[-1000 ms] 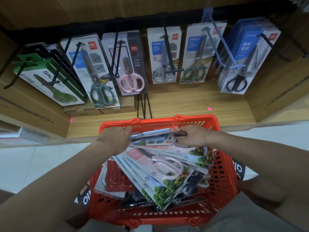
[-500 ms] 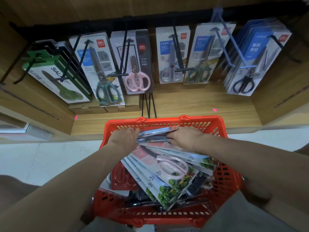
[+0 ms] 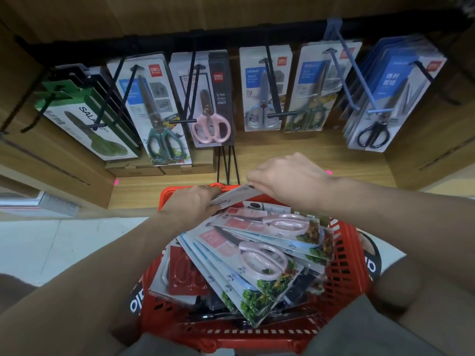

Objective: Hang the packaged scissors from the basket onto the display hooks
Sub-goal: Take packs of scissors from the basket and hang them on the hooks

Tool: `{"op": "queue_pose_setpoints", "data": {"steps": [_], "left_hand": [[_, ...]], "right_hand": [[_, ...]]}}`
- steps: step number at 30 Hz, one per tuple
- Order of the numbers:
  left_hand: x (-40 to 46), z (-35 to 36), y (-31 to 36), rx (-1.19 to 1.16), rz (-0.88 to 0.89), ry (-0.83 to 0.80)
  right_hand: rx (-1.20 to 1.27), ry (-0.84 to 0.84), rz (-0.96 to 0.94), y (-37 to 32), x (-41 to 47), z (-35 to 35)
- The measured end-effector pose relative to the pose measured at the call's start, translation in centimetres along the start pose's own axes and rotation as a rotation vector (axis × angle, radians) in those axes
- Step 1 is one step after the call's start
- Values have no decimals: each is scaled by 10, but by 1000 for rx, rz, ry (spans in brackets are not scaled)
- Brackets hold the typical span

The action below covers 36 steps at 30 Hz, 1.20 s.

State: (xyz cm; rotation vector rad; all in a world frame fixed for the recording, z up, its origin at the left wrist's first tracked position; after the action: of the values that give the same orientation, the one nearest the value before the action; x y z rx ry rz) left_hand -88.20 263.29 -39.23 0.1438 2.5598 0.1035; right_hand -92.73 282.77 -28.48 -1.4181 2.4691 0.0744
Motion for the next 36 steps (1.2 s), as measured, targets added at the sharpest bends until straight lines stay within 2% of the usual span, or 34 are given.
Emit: {"op": "queue_pose_setpoints", "data": {"steps": [2,4,6,8,9,11,14,18,23,26,28,31,33,36], "left_hand": [[-4,-8,0,60,-5,52],[-12,-19,0,119,-14,127],[-22,-26,1,167,-5,166],[-33,-30,4,191,11,173],[-38,-34,6,192,18,181],[-50,-45,12,172,25,219],[-72,-66,31,136,64,336],[-93,-80,67,123,99,462],[-95,-64,99,127,183,371],[-93,-62,91,-1,192,212],[-88,-67,74,-205,157,165],[-72,-76,39,-469,4,174],[-62,-74,23,-689,-85,44],[-57,-68,21,-1087,-46,-66]], "right_hand": [[105,44,78,3,-3,-4],[234,77,244,13,-4,-2],[490,45,472,28,-10,3],[865,-97,649,36,-19,18],[1080,-177,678,33,-23,25],[1464,-291,620,14,-27,31],[1750,-280,466,-14,-15,26],[1908,-39,515,-24,0,22],[1986,179,753,-18,2,36],[1906,117,738,-7,4,36],[1909,24,660,-3,7,36],[1984,-74,552,-5,7,39],[2018,-112,475,-8,6,40],[2051,-132,405,-8,2,39]]}}
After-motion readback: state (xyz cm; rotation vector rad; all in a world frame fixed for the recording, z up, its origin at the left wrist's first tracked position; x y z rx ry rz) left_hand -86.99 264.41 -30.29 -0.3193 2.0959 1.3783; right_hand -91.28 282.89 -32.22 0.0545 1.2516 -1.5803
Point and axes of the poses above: each hand's wrist, its own x-axis towards the middle knuckle, its own z-axis out of the palm, y = z × x, the point moved 5 cm from there along x, towards the middle knuckle, and after that the axes turned 10 degrees about -y, right-handed, at the moved point
